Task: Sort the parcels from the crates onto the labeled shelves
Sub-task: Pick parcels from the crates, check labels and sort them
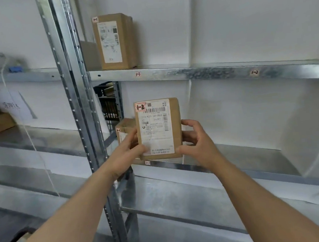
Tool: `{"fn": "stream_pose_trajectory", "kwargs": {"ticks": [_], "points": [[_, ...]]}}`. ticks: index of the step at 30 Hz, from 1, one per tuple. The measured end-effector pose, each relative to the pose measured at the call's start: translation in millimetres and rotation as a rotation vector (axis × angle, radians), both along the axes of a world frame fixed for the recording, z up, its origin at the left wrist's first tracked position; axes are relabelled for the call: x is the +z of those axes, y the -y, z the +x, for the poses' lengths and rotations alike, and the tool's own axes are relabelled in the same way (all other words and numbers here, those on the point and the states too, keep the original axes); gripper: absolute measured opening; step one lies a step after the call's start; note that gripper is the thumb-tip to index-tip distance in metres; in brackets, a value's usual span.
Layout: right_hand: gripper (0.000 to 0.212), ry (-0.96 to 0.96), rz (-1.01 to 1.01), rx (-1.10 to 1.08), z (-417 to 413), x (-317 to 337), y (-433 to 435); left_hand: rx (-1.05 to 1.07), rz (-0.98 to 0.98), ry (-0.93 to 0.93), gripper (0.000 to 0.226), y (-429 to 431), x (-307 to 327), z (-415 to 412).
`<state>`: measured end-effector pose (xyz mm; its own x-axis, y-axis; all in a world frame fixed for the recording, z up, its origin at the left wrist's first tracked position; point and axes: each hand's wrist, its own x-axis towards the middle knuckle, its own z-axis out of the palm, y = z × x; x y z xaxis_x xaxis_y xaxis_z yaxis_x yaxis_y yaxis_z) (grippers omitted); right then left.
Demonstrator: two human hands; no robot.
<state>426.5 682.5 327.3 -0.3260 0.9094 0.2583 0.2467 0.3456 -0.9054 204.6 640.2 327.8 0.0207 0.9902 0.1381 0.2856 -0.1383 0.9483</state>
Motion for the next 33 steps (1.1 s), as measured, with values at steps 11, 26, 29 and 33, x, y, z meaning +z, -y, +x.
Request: {"fn": "stream_pose_trajectory", "kwargs": {"ticks": [11, 26, 29, 33], "points": [[0.069, -0.044, 0.103, -0.251, 54, 56, 1, -0.043, 0.252, -0.183, 0.053, -56, 48, 32], [0.065, -0.09, 0.247, -0.399, 117, 118, -22, -0.058, 0.561, -0.534, 0.056, -110, 128, 91], [0.067, -0.091, 0.271, -0.412, 137, 140, -38, -0.043, 0.569, -0.532, 0.059, -125, 148, 112], [0.067, -0.098, 0.298, -0.429, 160, 163, -65, -0.041, 0.564, -0.472, 0.055, -144, 170, 141]]}}
